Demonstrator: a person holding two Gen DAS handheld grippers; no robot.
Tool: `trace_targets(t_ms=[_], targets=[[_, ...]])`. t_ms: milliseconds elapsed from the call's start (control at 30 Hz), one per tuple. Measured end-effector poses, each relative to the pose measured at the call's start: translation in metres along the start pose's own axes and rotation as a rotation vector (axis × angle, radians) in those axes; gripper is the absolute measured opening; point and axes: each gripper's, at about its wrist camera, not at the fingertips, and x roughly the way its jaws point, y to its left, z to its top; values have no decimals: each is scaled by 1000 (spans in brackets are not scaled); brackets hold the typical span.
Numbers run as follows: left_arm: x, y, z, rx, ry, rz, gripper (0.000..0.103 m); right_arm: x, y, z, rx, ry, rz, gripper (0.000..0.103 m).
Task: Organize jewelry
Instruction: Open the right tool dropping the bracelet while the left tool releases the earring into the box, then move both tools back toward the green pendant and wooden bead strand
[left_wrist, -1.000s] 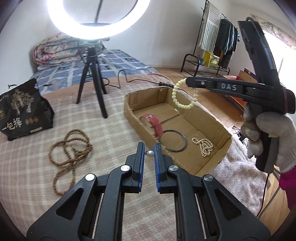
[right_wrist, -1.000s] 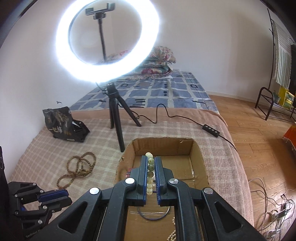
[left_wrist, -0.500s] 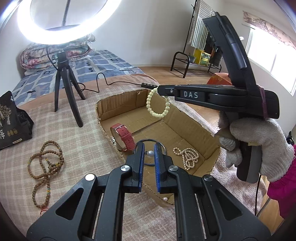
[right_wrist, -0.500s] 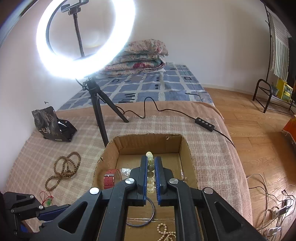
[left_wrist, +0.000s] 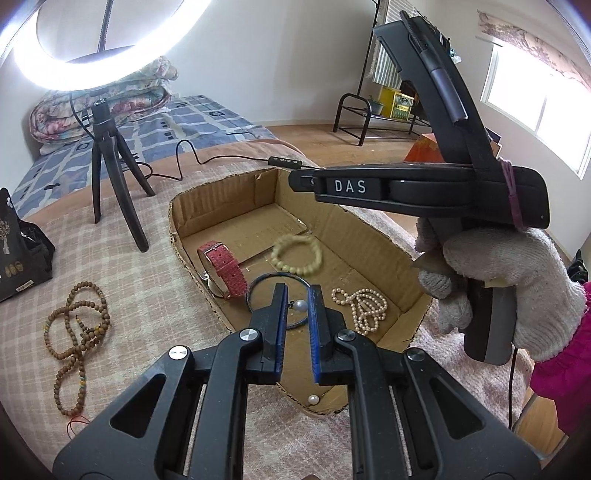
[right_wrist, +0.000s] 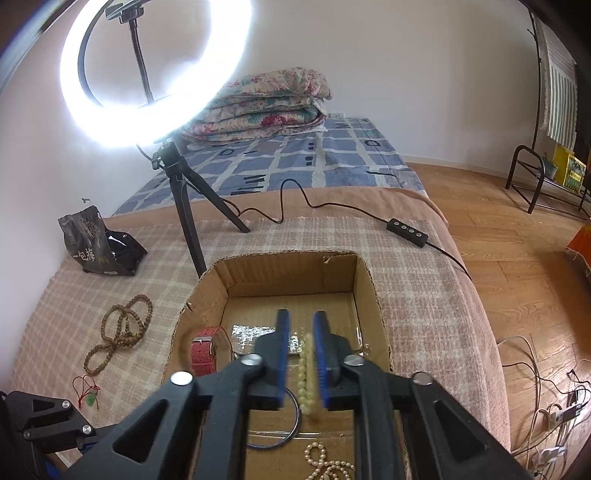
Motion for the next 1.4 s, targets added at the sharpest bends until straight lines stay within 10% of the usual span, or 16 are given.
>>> trace_targets(t_ms=[67,133,200,567,1400], targets=[[0,-1,0,1,6,2,10,-2,0,0,2,-4,-4,29],[0,-1,0,1,8,3,40,-2,0,-1,5,-4,-13,35],[-2,0,-1,-5,-5,10,49,-3,-1,-1,12,-7,-24,63],[-10,3,-2,-10,-8,17,49,-13,-1,1,42,-37,-86,100],[-65,44,-23,-44,-53,89,50,-46,30,2,42,-60,-105,103]])
